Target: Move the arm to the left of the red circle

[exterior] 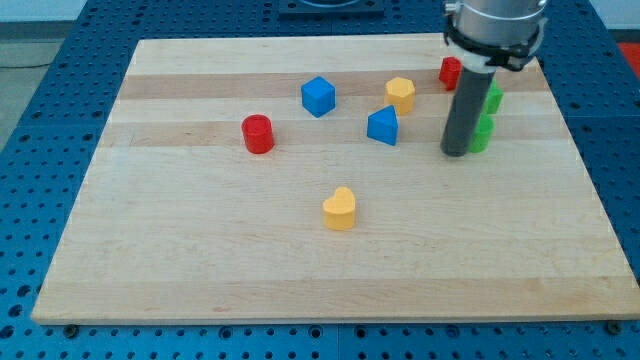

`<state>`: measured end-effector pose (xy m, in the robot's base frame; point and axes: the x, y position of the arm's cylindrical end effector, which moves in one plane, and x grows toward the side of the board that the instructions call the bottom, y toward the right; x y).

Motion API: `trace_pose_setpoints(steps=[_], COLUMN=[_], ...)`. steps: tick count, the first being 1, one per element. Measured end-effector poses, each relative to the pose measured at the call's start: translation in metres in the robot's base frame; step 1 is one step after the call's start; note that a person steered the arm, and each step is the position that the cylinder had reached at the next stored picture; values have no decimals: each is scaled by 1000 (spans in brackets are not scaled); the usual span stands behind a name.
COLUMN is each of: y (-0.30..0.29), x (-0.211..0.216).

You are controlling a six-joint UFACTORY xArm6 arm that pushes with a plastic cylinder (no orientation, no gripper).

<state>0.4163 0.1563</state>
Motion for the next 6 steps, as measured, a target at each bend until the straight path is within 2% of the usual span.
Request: trace_pose_setpoints(steps=[1,2,4,6], y=[20,-1,-125,-310], x=[-2,-2,42,25])
